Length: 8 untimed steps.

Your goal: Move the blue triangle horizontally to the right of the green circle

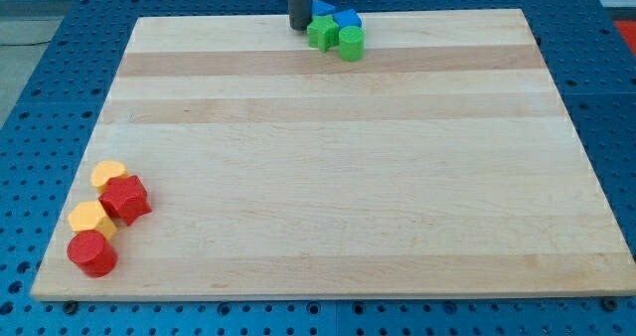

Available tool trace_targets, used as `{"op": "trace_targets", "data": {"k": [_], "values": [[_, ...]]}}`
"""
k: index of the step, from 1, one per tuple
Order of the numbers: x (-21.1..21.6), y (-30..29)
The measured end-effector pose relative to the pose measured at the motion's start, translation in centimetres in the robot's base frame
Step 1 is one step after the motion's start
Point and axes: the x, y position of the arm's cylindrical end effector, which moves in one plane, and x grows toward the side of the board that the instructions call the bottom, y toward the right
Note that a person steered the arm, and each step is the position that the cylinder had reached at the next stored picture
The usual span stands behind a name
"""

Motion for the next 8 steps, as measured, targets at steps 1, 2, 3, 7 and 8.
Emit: {"op": "trace_targets", "data": {"k": [1,2,3,7,8], "values": [[1.4,0.9],[1.1,-0.1],[-1.4,-1.6],[-2.2,7.7],[-1.4,10.5]]}}
